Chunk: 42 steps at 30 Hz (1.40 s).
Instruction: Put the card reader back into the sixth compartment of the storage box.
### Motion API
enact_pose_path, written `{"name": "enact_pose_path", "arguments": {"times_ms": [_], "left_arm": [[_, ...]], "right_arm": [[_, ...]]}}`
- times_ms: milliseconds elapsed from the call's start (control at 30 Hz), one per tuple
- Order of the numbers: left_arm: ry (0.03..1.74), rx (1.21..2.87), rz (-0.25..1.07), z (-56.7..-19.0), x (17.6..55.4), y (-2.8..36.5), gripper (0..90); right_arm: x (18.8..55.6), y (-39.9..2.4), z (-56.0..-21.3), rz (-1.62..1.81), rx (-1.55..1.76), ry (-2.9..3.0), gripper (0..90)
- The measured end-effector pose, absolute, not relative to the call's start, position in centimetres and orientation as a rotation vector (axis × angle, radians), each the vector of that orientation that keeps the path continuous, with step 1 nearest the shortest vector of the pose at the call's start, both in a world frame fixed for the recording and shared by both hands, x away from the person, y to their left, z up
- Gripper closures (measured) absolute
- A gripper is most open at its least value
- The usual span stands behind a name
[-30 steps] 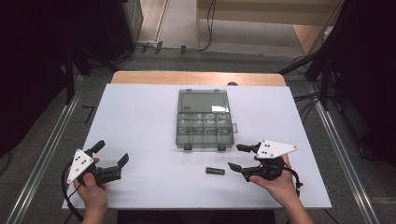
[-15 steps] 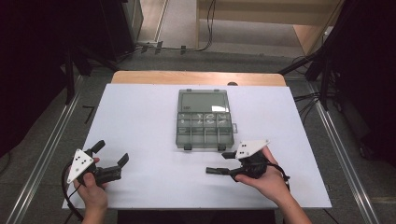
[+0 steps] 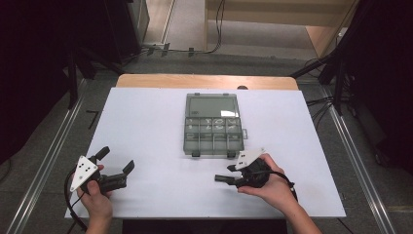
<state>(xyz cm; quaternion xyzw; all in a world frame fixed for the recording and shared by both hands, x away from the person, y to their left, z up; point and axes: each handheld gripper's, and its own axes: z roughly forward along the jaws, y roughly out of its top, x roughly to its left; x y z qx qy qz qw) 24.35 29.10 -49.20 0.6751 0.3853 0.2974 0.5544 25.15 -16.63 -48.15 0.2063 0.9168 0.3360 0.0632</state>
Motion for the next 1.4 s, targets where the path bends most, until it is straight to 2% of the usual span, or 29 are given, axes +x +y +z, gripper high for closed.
{"name": "enact_pose_path", "arguments": {"times_ms": [400, 533, 833, 1400], "left_arm": [[0.905, 1.604, 0.7, -49.2, 24.4, 29.1, 0.0], [0.907, 1.602, 0.702, -49.2, 24.3, 29.1, 0.0], [0.909, 1.605, 0.704, -49.2, 24.4, 29.0, 0.0], [0.904, 1.602, 0.702, -49.2, 24.3, 29.1, 0.0]], "right_arm": [[25.2, -15.3, -49.6, 0.954, 0.594, 2.808, 59.2], [25.2, -15.3, -49.8, 0.914, 0.588, 2.804, 65.2], [25.2, -15.3, -50.3, 0.915, 0.583, 2.805, 71.3], [25.7, -16.1, -49.7, 0.982, 0.659, 2.79, 71.6]]}}
